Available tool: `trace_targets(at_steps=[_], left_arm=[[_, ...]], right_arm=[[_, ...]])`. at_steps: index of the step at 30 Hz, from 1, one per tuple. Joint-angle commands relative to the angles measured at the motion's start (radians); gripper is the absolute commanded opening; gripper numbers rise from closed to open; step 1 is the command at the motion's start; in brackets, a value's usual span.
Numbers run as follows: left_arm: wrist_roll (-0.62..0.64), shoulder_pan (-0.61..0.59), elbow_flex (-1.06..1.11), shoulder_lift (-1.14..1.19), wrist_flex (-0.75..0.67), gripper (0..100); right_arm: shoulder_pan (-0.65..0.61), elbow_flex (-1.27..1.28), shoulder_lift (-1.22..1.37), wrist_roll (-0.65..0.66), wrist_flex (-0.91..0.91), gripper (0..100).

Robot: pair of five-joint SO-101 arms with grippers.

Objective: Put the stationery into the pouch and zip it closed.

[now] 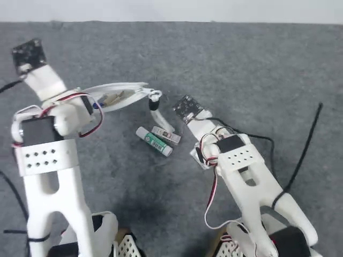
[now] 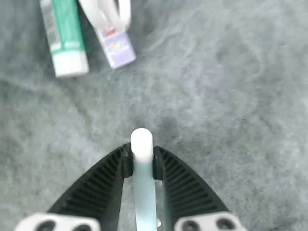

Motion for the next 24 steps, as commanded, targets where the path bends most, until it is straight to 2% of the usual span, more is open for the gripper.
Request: trace_targets(at_steps=[1,6,11,24], left_arm=[[0.043,0.052,-0.021,-0.104,-0.034,1],[0.052,0.068,0.004,-0.126,-0.055,1],[0.055,0.066,0.044,-0.129,-0.087,1],[0.052,0.068,0.053,-0.126,-0.086,1]], right_arm=[[0.018,-0.031,-0.124,-0.058,-0.019,0.6],[0.018,-0.029,-0.194,-0.127,-0.018,0.6],[0.013,0.014,-0.266,-0.137,-0.027,0.6],[0.007,0.153,-0.714,-0.149,-0.022,0.6]])
